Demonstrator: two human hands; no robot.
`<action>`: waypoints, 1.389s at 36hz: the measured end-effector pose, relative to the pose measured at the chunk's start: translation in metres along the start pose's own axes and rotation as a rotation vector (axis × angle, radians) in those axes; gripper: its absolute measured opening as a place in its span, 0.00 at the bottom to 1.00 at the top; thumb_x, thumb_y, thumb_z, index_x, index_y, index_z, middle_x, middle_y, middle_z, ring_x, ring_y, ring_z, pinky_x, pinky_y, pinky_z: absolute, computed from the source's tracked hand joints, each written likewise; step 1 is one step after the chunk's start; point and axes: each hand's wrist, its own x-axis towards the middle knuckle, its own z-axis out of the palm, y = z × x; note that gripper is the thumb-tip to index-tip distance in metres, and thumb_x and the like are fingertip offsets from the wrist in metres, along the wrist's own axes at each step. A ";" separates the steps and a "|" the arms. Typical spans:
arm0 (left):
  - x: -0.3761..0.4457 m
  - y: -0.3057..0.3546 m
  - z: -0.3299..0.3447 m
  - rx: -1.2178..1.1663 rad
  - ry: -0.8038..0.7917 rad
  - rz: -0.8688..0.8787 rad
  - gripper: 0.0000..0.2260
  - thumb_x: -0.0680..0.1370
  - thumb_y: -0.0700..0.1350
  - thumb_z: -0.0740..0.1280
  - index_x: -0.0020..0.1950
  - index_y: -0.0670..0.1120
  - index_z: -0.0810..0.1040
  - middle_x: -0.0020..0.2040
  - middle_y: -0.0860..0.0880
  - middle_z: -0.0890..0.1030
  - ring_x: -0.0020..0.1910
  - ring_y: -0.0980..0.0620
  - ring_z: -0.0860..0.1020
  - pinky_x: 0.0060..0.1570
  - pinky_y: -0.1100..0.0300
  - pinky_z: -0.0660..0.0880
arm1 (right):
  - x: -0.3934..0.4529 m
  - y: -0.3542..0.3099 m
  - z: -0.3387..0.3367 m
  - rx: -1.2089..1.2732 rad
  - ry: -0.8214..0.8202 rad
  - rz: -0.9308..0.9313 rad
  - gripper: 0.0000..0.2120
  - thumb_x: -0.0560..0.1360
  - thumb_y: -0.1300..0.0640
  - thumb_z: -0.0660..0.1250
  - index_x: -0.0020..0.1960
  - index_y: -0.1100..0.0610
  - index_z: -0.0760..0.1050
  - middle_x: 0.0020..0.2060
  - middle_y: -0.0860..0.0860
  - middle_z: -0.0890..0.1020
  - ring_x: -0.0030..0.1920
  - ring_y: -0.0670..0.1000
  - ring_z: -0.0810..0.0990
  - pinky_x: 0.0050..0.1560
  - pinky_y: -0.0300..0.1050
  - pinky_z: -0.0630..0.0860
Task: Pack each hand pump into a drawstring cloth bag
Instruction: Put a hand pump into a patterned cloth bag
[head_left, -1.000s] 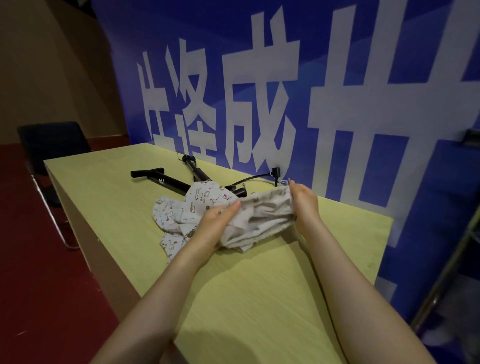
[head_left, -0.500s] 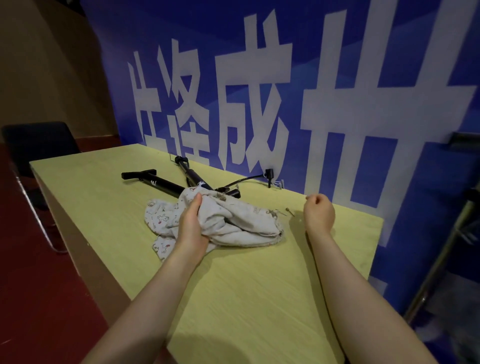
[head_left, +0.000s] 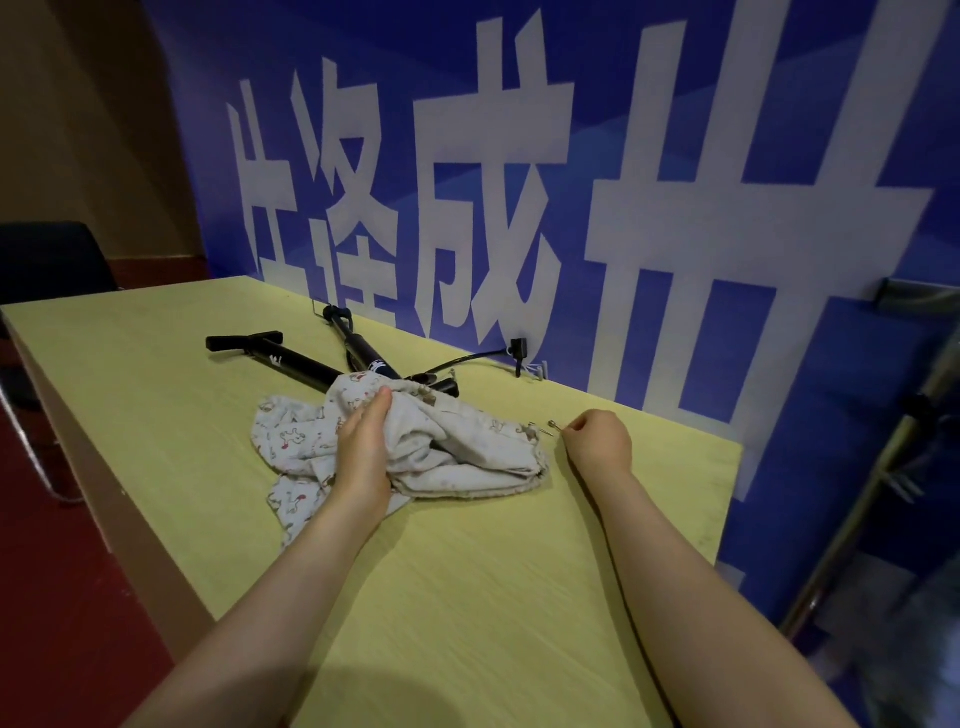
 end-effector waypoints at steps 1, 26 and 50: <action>0.000 0.000 0.001 0.017 0.004 0.008 0.18 0.77 0.57 0.65 0.60 0.46 0.80 0.55 0.42 0.83 0.57 0.42 0.80 0.63 0.42 0.73 | -0.001 -0.001 0.000 -0.033 0.004 -0.002 0.08 0.77 0.61 0.63 0.49 0.61 0.81 0.47 0.56 0.83 0.44 0.55 0.78 0.41 0.43 0.72; -0.016 0.001 0.005 0.129 -0.159 0.054 0.13 0.80 0.52 0.64 0.43 0.50 0.85 0.37 0.44 0.84 0.40 0.45 0.82 0.51 0.45 0.77 | -0.064 -0.062 -0.035 0.964 -0.154 -0.282 0.12 0.80 0.65 0.56 0.54 0.58 0.77 0.41 0.54 0.85 0.41 0.49 0.84 0.39 0.38 0.79; -0.025 0.020 0.001 -0.253 -0.313 -0.028 0.21 0.81 0.55 0.57 0.47 0.46 0.87 0.51 0.40 0.84 0.49 0.43 0.83 0.50 0.50 0.79 | -0.092 -0.074 0.008 0.483 -0.107 -0.679 0.08 0.79 0.60 0.61 0.51 0.52 0.78 0.44 0.45 0.84 0.46 0.44 0.82 0.49 0.46 0.80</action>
